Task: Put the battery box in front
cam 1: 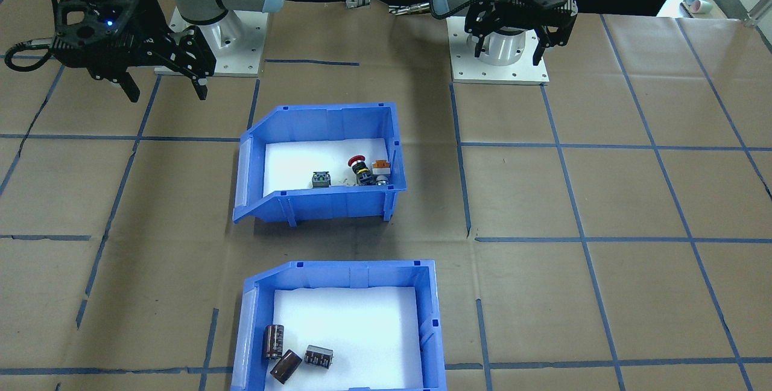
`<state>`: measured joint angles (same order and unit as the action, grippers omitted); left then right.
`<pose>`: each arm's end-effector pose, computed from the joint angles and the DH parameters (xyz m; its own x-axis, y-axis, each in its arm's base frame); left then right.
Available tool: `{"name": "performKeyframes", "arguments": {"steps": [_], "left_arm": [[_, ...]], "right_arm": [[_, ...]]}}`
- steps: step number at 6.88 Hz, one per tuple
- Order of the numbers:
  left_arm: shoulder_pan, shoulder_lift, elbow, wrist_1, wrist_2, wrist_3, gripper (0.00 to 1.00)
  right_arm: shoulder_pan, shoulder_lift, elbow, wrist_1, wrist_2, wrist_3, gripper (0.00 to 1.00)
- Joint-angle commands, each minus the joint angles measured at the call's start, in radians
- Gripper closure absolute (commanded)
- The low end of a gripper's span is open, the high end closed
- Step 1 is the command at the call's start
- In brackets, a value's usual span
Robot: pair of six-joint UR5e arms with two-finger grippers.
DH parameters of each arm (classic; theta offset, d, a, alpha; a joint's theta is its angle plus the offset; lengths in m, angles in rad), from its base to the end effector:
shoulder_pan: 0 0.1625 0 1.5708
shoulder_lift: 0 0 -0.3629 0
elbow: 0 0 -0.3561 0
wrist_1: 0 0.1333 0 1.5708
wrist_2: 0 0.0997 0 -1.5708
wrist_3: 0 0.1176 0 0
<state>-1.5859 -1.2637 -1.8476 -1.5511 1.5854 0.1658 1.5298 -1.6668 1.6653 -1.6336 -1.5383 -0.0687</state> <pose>-0.1369 -0.3497 0.4067 -0.9836 0.1790 -0.0226 0.1799 0.9826 -0.0469 0.1194 -0.4336 0.4134 -0.9992 -0.0297 -0.0279 -0.0278 0.9974 -0.0663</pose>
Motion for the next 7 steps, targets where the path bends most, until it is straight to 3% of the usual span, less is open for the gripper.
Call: {"name": "performKeyframes", "arguments": {"steps": [1, 7], "left_arm": [[-0.003, 0.003, -0.001, -0.006, -0.002, 0.0, 0.01], [-0.005, 0.017, -0.002, -0.015, -0.002, -0.012, 0.01]], "right_arm": [[0.001, 0.021, -0.016, 0.034, -0.003, 0.021, 0.0], [0.001, 0.021, -0.012, 0.034, -0.008, 0.021, 0.0]]}}
